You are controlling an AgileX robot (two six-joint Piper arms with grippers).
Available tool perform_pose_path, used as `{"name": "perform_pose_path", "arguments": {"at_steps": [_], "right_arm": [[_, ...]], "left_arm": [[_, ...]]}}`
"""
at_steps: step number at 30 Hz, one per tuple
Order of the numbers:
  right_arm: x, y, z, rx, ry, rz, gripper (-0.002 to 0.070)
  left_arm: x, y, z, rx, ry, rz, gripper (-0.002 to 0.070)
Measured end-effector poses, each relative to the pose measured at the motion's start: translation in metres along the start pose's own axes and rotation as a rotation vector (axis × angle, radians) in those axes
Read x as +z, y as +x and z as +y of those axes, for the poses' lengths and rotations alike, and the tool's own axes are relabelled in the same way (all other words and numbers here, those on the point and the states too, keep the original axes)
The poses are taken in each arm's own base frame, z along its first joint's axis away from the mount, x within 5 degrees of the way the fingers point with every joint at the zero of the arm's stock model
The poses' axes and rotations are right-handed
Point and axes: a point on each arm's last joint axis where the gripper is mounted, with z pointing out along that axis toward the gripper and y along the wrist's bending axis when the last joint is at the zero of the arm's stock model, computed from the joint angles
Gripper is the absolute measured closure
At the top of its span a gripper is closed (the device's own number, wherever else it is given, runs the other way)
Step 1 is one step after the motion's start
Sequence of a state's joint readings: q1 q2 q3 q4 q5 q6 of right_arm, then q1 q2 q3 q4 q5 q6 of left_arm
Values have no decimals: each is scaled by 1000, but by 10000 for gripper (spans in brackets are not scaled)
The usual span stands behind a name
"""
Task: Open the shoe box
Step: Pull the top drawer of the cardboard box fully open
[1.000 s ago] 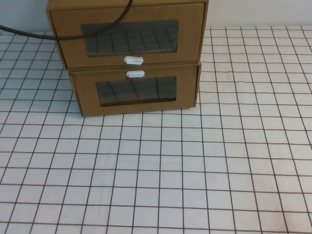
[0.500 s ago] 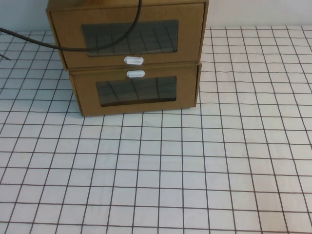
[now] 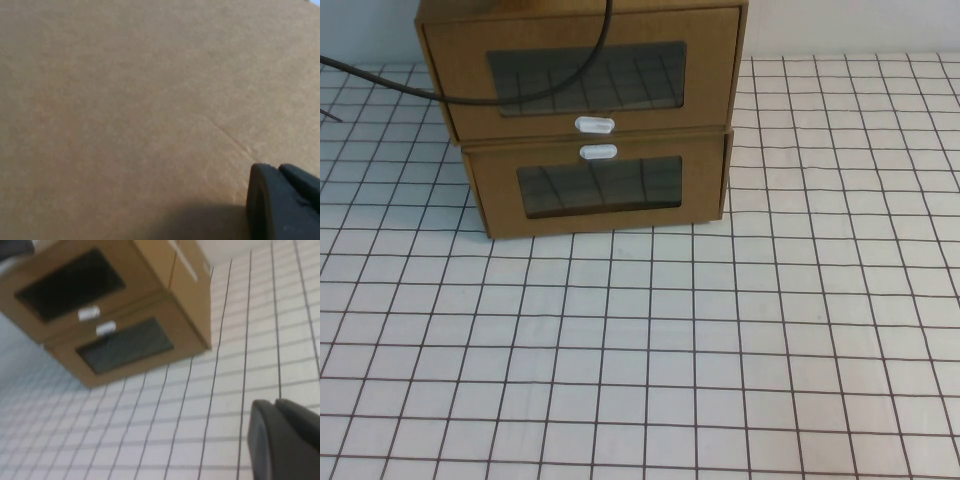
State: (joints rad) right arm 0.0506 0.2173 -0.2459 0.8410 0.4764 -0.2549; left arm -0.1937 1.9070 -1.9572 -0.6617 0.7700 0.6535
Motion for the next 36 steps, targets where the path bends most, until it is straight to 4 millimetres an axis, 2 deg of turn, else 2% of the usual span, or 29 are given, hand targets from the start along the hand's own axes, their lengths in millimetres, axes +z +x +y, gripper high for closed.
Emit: {"name": "perform_pose_path", "arguments": {"at_steps": [3,6,14,18,22,25,28,33,36], "right_arm": [[14,-16,11,-65,26,214,689],[31,-33,14,-141,57,354,689],[92,-72,20,-243,43,546,689],[125,-78,43,-324,-37,609,689],[158,-73,73,-431,-88,681,689],[180,-65,104,-539,-113,719,689],[199,-48,136,-689,-134,757,689],[225,-17,178,-1030,-113,735,689],[237,-5,192,-1243,-106,653,689]], "left_arm": [[0,0,0,0,2,3,677],[0,0,0,-1,2,3,677],[0,0,0,-21,2,3,677],[0,0,0,-32,2,3,677],[0,0,0,-36,2,3,677],[0,0,0,-41,2,3,677],[0,0,0,-42,2,3,677],[0,0,0,-43,2,3,677],[0,0,0,-45,2,3,677]]}}
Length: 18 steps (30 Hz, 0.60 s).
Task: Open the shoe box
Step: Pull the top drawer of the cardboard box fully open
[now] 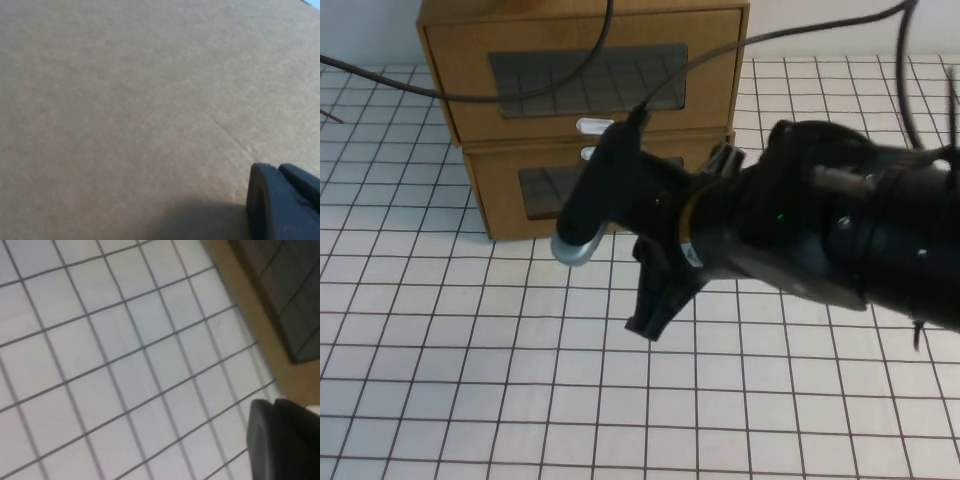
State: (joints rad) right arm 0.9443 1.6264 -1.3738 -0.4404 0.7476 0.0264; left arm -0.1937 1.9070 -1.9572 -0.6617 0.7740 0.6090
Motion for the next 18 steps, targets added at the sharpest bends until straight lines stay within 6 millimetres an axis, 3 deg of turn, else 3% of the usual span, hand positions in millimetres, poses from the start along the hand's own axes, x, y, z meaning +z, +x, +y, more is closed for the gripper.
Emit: {"name": "perform_pose_path", "arguments": {"at_steps": [4,7,14,18], "right_arm": [[14,-12,3,-159,86,-74,676],[23,-19,2,-261,144,-116,621],[43,-36,-9,-304,201,-217,456],[61,-43,-22,-333,247,-220,421]], "left_arm": [[0,0,0,0,0,0,677],[0,0,0,0,1,2,677],[0,2,-1,0,12,17,677],[0,1,-1,0,13,17,677]]}}
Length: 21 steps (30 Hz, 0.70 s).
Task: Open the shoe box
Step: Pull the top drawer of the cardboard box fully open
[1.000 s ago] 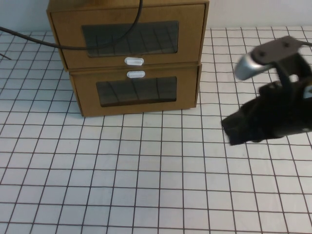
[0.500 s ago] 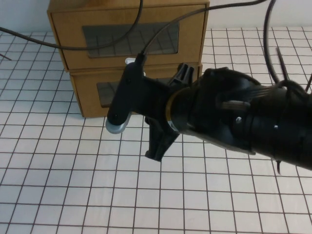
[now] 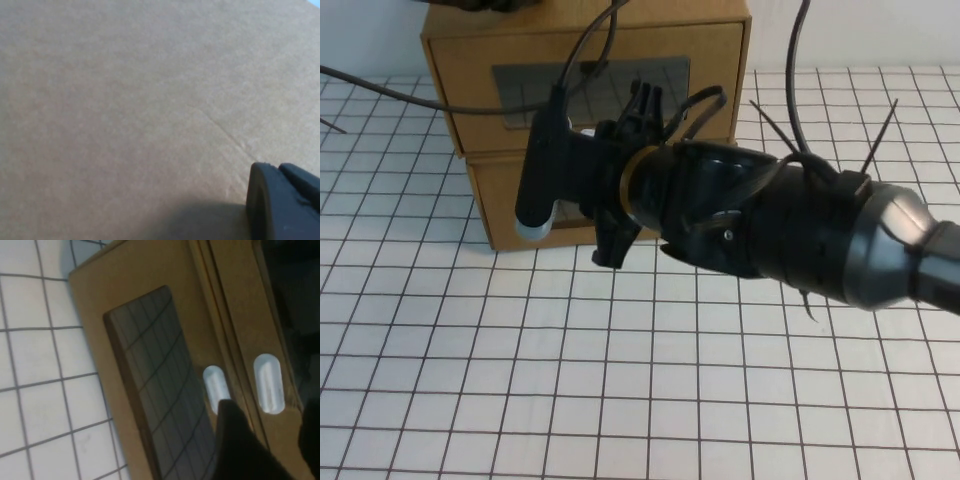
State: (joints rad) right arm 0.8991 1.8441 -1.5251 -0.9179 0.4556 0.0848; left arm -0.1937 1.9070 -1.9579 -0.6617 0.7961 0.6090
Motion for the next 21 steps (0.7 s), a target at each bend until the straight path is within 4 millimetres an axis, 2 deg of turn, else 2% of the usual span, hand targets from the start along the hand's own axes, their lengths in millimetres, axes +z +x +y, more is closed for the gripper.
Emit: {"name": "perform_pose_path", "arguments": {"at_steps": [6,10,13,21], "right_arm": [[37,11,-9,-36,40,28,416],[56,15,-8,-63,51,43,419],[65,17,-6,-73,51,40,420],[71,16,-5,-114,59,7,421]], "left_arm": [[0,0,0,0,0,0,677],[0,0,0,0,0,0,677],[0,0,0,0,0,0,677],[0,0,0,1,1,1,677]]}}
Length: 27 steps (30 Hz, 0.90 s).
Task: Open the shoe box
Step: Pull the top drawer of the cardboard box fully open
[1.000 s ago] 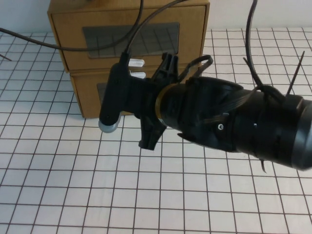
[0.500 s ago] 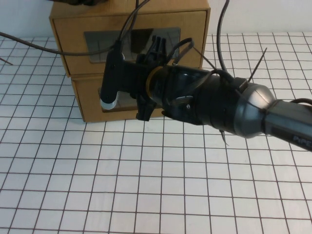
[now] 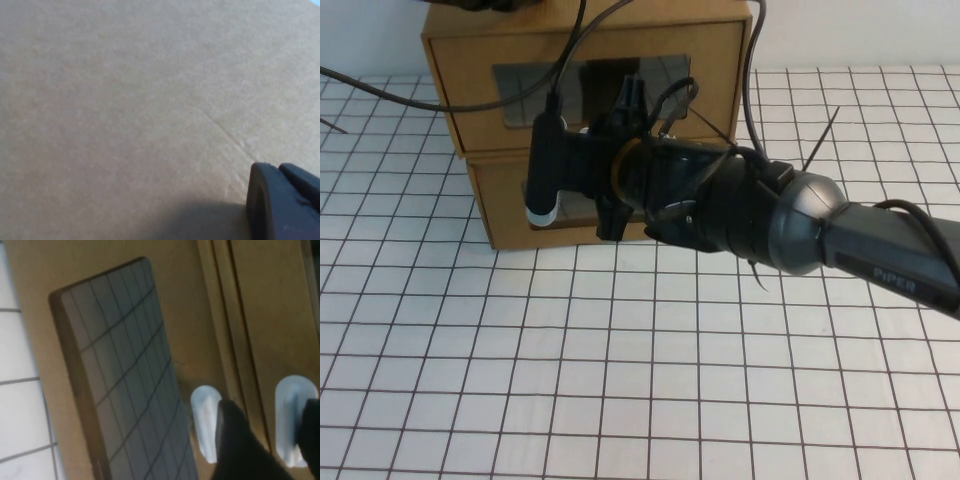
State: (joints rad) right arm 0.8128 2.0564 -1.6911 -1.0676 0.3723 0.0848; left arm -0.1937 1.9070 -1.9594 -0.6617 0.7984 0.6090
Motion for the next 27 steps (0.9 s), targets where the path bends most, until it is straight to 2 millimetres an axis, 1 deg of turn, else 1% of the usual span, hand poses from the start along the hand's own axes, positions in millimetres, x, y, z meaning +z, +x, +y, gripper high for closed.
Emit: {"name": "perform_pose_path", "arguments": {"at_steps": [3,5,10,12,19,24,27], "right_arm": [[2,1,0,-10,3,-3,425],[2,1,0,-14,5,-4,442],[2,1,-1,-35,12,-9,543],[2,1,-2,-43,17,-10,566],[5,2,-3,-4,57,-9,588],[8,3,-2,-32,79,-1,594],[10,3,0,-48,83,4,636]], "left_arm": [[0,0,0,1,-1,1,677],[0,0,0,4,-3,2,677],[0,0,1,7,-6,4,677],[0,0,1,9,-8,5,677],[0,1,1,13,-11,8,677],[0,1,1,13,-11,8,677],[0,1,1,14,-12,8,677]]}}
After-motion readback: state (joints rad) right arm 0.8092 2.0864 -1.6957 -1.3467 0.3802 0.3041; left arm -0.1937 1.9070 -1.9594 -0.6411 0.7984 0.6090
